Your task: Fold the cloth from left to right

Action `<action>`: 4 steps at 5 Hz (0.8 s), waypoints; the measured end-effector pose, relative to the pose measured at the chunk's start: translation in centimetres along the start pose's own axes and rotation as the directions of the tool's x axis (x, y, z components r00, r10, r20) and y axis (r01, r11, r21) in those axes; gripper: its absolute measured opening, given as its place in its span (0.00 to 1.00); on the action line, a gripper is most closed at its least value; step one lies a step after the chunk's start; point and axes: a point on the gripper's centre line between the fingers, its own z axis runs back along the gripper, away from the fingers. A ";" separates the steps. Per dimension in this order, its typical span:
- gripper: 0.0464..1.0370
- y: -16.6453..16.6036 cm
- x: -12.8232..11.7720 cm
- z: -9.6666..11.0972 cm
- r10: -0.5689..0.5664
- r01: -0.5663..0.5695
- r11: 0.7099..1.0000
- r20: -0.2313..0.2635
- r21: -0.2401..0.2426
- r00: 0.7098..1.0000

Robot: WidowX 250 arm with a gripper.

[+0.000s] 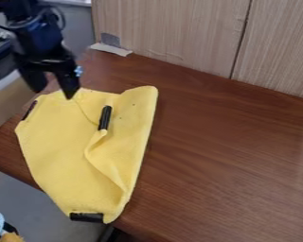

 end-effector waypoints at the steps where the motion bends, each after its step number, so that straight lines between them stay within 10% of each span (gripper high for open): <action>1: 0.96 2.4 -1.7 -1.4 0.060 -0.059 0.997 -0.022 0.058 0.998; 4: 0.96 6.4 -5.7 -6.0 0.205 -0.191 0.972 -0.094 0.138 0.974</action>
